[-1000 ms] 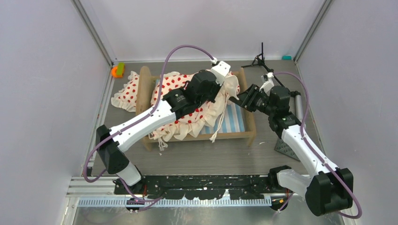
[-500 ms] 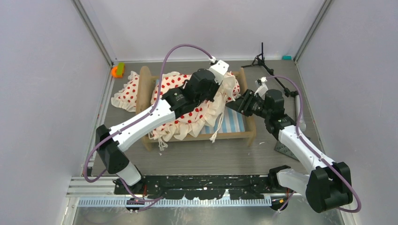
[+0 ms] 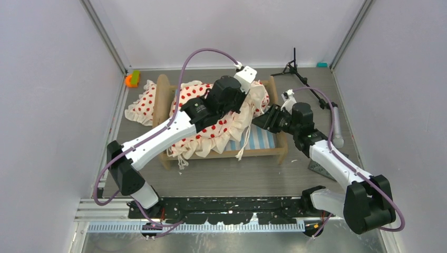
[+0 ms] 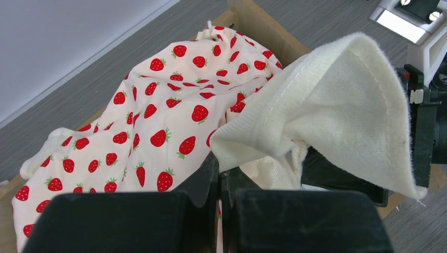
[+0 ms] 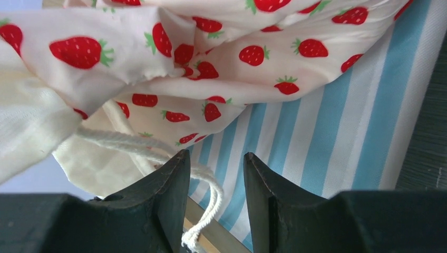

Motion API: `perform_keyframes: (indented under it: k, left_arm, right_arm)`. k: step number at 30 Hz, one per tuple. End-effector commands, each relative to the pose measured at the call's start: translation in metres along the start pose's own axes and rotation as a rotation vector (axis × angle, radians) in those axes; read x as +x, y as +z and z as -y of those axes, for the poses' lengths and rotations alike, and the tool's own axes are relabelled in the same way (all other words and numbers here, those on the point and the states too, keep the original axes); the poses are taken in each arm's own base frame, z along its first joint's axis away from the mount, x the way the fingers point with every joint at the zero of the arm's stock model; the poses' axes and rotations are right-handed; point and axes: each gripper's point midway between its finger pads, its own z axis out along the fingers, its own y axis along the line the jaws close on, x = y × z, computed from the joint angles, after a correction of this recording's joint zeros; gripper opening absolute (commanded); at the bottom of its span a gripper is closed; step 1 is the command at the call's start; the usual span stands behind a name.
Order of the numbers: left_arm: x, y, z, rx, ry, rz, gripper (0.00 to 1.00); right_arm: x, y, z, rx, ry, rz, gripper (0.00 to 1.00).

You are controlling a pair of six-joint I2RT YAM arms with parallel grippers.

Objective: Set up the pet bed
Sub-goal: Cross the ropes on the bed frame.

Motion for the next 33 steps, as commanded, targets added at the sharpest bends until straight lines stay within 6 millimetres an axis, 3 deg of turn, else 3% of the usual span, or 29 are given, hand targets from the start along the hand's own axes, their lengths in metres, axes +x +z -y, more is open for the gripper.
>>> perform_keyframes:
  k: [1, 8, 13, 17, 22, 28, 33]
  left_arm:
    - [-0.045, -0.025, -0.012, -0.005, -0.022, 0.113, 0.0]
    - [-0.053, -0.026, -0.014, -0.006, -0.016, 0.117, 0.0]
    - [-0.053, -0.026, -0.015, -0.006, -0.015, 0.118, 0.0]
    - [-0.052, -0.025, -0.014, -0.004, -0.012, 0.114, 0.0]
    - [-0.053, -0.025, -0.014, -0.002, -0.012, 0.116, 0.0]
    - [-0.051, -0.025, -0.014, 0.002, -0.011, 0.11, 0.0]
    - [-0.052, -0.026, -0.014, 0.002, -0.011, 0.112, 0.0]
  right_arm:
    - [0.004, 0.0, -0.014, -0.076, -0.131, 0.005, 0.47]
    - [0.015, -0.009, -0.018, -0.1, -0.262, 0.007, 0.47]
    - [0.003, -0.012, -0.027, -0.119, -0.325, 0.099, 0.47]
    - [-0.007, -0.013, -0.043, -0.175, -0.368, 0.133, 0.36]
    - [-0.018, -0.016, -0.06, -0.228, -0.402, 0.164, 0.33]
    - [-0.024, -0.016, -0.068, -0.251, -0.414, 0.184, 0.43]
    - [-0.027, -0.011, -0.07, -0.256, -0.415, 0.186, 0.43]
